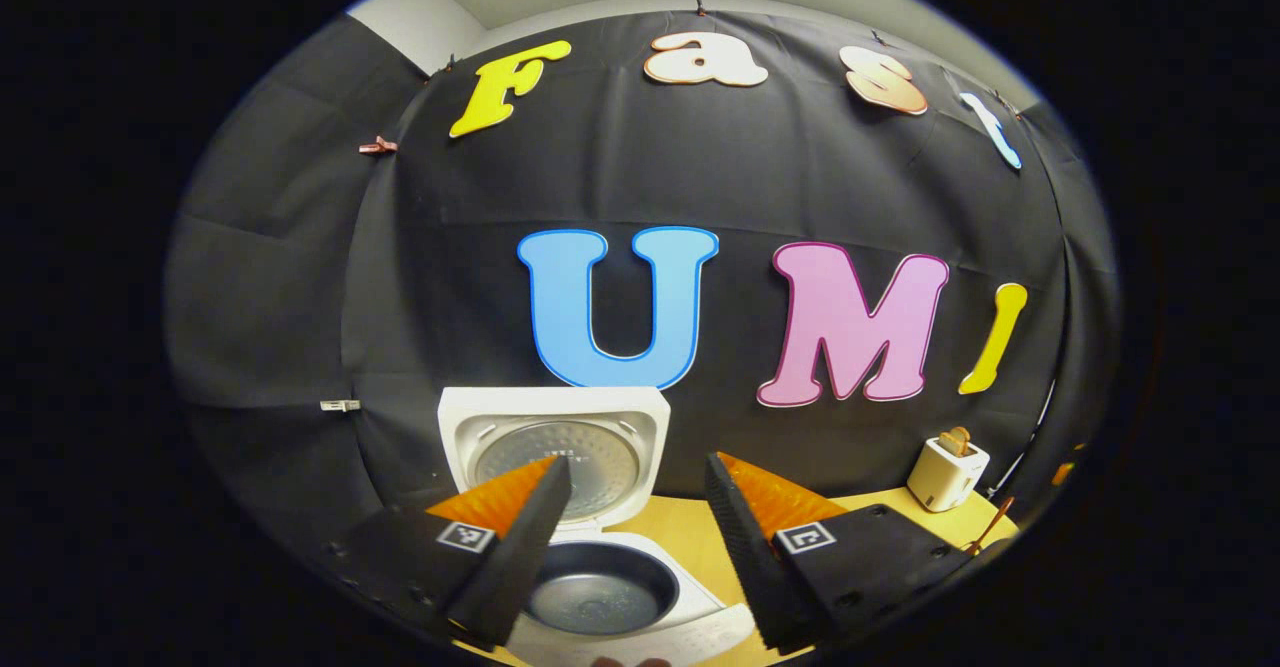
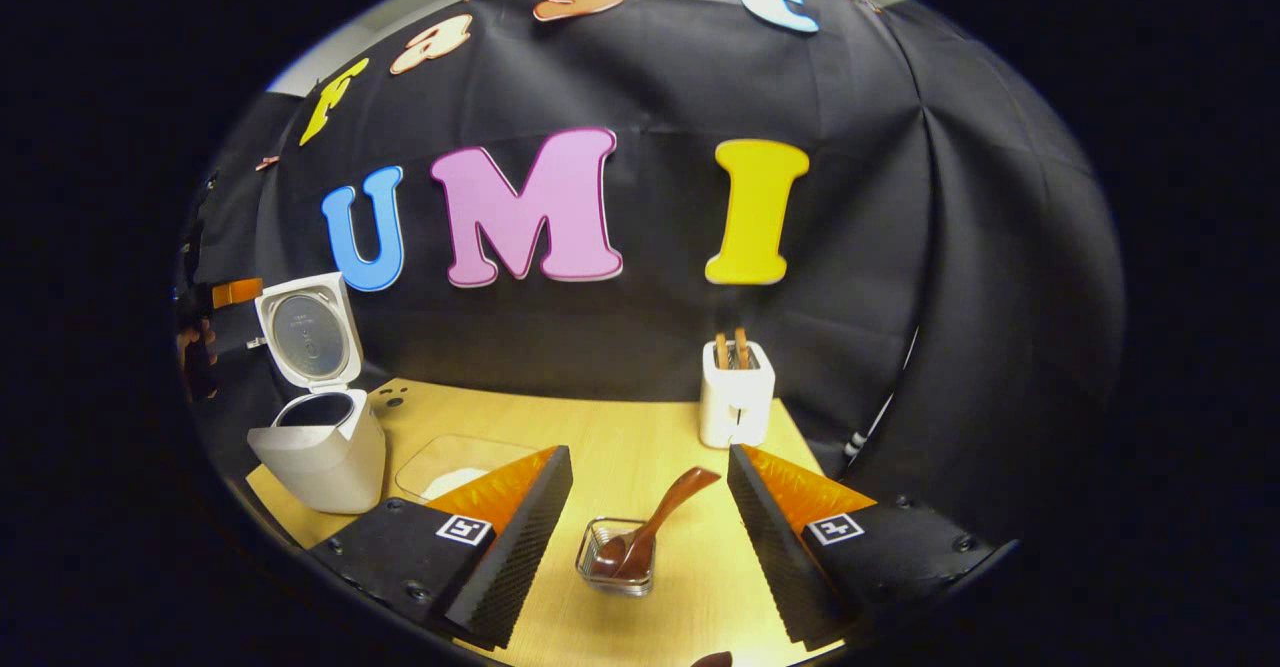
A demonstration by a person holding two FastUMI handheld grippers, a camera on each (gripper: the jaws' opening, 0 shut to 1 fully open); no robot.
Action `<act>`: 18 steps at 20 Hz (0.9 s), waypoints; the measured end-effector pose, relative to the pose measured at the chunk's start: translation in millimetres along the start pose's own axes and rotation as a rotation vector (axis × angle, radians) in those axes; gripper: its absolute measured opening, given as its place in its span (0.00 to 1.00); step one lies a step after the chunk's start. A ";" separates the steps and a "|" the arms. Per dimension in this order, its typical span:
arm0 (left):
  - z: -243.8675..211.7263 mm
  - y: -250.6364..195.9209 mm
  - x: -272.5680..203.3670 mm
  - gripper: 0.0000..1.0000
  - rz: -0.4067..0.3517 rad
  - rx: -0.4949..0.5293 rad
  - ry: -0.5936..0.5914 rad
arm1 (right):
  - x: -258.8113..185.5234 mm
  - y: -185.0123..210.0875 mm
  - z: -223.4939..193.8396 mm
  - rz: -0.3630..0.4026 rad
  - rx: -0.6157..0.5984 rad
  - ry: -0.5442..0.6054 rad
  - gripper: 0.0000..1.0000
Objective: Close the left gripper, press the button to open the rice cooker; take a wooden spoon from the chopstick holder with the right hand, scoop a spoonful of rice and pour it into the rice cooker, then put the wooden spoon back into the chopstick holder.
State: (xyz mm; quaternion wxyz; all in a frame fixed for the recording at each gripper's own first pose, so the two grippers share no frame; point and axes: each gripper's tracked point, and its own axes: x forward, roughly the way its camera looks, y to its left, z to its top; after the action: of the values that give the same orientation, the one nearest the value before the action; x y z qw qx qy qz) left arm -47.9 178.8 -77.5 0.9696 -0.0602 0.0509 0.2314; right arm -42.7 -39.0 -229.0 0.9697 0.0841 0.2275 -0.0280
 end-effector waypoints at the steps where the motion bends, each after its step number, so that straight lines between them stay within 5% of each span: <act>1: -1.9 -3.0 -2.6 0.93 -0.004 0.000 0.006 | 7.1 0.2 -14.0 0.011 0.031 0.031 0.98; 6: -10.4 -4.0 -17.9 0.93 -0.005 0.024 0.039 | 47.0 -1.4 -62.3 0.047 0.181 0.151 0.82; 13: -19.8 15.1 -38.0 0.93 0.058 0.037 0.076 | 91.7 -6.7 -112.0 0.044 0.192 0.291 0.78; 14: -23.1 17.8 -39.6 0.93 0.067 0.036 0.083 | 97.0 -4.6 -119.6 0.046 0.192 0.307 0.87; 15: -24.9 19.8 -40.4 0.93 0.075 0.032 0.091 | 101.8 -3.8 -122.8 0.048 0.192 0.316 0.71; 18: -29.9 23.5 -39.3 0.93 0.091 0.031 0.104 | 116.1 -0.5 -125.9 0.052 0.213 0.318 0.71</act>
State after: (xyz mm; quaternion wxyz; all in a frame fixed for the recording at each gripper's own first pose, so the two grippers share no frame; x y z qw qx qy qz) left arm -95.6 178.0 -104.3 0.9550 -0.0547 0.1076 0.2709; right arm 6.2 -19.3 -391.9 0.9076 0.1955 0.3714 -0.0133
